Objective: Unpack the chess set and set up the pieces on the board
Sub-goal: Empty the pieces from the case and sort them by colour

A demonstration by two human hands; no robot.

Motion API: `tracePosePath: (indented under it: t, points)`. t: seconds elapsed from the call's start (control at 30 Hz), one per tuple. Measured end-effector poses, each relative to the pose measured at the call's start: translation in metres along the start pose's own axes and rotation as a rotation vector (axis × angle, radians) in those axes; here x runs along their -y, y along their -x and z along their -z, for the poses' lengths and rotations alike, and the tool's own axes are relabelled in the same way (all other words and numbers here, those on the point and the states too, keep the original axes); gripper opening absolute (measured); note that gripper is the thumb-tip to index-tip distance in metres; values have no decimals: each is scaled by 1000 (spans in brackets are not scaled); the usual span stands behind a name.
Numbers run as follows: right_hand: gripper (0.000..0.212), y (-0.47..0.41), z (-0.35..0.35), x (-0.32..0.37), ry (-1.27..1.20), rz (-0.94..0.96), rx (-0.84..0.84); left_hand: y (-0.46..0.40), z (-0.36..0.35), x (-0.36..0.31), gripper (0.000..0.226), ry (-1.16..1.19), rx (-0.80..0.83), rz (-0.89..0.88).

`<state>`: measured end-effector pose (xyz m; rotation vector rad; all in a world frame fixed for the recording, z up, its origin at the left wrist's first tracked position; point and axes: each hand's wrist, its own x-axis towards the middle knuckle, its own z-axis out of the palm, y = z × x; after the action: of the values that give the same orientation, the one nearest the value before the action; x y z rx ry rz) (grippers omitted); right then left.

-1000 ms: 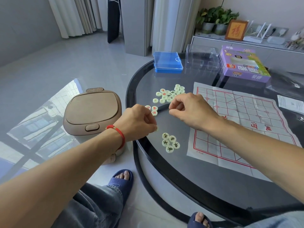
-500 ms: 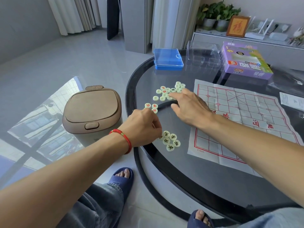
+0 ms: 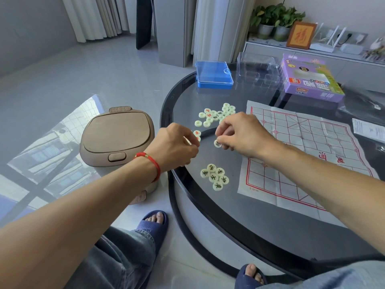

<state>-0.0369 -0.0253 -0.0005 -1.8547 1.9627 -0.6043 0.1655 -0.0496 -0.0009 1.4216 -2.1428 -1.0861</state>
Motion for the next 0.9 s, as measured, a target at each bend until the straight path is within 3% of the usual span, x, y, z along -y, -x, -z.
tracePosePath:
  t: [0.13, 0.23, 0.33, 0.43, 0.6, 0.8, 0.9]
  points:
    - [7, 10, 10, 16, -415, -68, 137, -1, -5, 1, 9, 171, 41, -15]
    - [8, 16, 9, 25, -481, -27, 195, -1, -8, -1, 21, 318, 77, -1]
    - [7, 14, 4, 24, -357, -5, 148, -2, -5, 0, 14, 223, 54, -11]
    - [7, 7, -1, 12, -76, 22, -46, 0, -5, 4, 4, -37, 38, -74]
    - [17, -3, -1, -13, 202, -30, -200, 2, -17, 4, 12, -274, -66, -231]
    - [38, -11, -7, -29, 450, -10, -135, 3, -26, -1, 14, -333, -59, -267]
    - [38, -11, -9, -27, 490, 2, -102, 5, -28, -4, 10, -313, -58, -268]
